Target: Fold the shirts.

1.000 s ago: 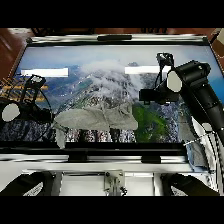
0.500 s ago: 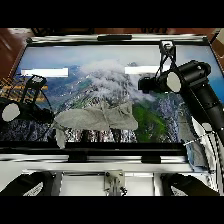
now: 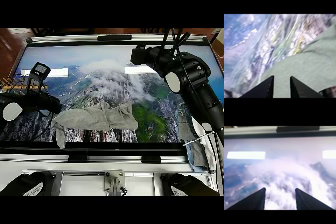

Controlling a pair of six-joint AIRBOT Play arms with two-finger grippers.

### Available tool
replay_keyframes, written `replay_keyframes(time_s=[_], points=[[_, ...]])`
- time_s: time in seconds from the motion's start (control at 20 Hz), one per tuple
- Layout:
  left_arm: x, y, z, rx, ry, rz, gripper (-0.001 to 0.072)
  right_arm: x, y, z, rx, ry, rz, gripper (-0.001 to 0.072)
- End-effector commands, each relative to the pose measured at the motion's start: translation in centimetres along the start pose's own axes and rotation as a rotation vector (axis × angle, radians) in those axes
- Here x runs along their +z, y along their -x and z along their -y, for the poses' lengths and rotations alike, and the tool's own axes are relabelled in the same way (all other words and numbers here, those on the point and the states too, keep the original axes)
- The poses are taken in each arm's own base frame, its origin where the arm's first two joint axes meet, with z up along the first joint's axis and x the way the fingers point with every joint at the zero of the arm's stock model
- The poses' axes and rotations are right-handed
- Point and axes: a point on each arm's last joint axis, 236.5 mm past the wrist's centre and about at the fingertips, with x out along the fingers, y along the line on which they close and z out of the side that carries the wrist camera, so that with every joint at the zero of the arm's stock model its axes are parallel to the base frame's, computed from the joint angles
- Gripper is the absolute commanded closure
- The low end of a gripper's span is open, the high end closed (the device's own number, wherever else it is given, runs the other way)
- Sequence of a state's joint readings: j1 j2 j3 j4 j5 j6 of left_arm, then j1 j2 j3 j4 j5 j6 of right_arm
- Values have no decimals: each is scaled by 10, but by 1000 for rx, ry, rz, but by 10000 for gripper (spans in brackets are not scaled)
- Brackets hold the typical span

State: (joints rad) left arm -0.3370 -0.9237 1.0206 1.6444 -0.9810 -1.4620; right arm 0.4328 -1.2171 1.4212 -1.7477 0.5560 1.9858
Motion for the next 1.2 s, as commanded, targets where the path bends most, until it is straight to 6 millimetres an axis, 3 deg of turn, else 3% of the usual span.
replay_keyframes(time_s=[0.0,0.15,0.25,0.35,0.45,0.55,0.6,0.75,0.9,1.0,1.15], points=[[12,1,26,-111,212,40,432,-5,1,-4,15,-4,-22,242],[-23,3,34,-129,215,-115,432,-89,17,31,-100,179,-394,241],[-48,5,24,-80,180,-212,431,-135,36,49,-146,237,-616,241],[-60,7,11,-25,150,-259,431,-169,52,61,-188,241,-785,241],[-62,5,6,-2,141,-269,428,-188,57,66,-207,238,-875,240],[-73,-1,1,12,204,-322,46,-201,51,64,-197,229,-916,212],[-85,-5,-2,21,232,-380,13,-209,48,62,-190,220,-940,211],[-129,-20,-11,21,314,-543,2,-233,40,55,-155,187,-1007,211],[-162,-38,-4,-68,443,-592,2,-263,34,36,-18,107,-1117,212],[-175,-51,-2,-88,529,-574,2,-281,28,24,91,-1,-1181,212],[-179,-67,2,-94,563,-530,3,-300,17,27,138,-121,-1236,211]])
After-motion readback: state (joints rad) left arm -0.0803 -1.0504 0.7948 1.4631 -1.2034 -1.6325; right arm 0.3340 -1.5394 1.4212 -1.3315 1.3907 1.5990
